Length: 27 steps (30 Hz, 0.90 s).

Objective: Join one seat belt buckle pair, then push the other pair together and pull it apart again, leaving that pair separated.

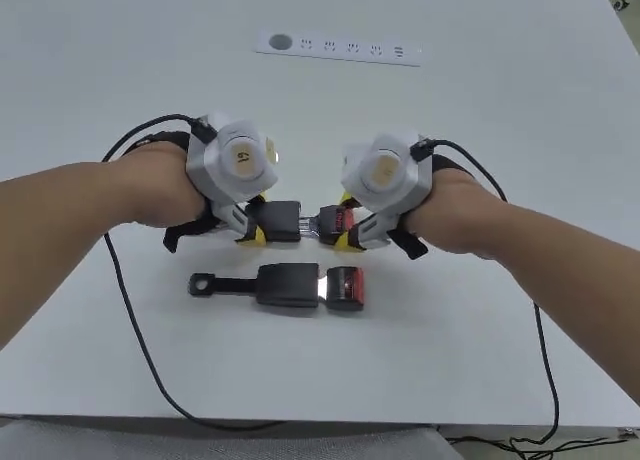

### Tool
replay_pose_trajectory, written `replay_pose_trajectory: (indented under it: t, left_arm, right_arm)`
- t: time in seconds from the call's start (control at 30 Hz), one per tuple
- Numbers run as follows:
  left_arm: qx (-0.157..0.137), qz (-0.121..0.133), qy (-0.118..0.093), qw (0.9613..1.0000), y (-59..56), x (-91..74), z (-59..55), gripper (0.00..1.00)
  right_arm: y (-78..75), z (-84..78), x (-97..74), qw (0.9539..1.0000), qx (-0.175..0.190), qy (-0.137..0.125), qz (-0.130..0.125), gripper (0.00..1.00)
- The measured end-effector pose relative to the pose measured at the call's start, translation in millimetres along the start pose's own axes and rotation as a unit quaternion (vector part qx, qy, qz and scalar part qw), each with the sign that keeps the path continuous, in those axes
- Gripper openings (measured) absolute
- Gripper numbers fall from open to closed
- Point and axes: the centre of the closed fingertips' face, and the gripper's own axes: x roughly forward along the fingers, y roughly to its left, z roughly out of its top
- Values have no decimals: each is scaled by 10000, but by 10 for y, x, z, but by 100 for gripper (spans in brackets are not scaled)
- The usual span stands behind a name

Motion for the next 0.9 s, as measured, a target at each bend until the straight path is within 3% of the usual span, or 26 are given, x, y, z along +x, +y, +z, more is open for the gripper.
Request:
replay_pose_trajectory:
  t: [0.1, 0.47, 0.9]
  left_arm:
    - [-12, -4, -25, 10000, -4, 2, 6, 32]
    - [-93, 68, -83, 9999, -4, -1, 2, 33]
    - [-453, 92, -319, 9984, 6, -10, -7, 33]
  right_arm:
    - [-11, -77, -46, 10000, 52, 18, -7, 32]
    - [-39, -606, -361, 9989, 385, 186, -178, 32]
    - [-25, -950, -538, 9979, 438, 419, -222, 33]
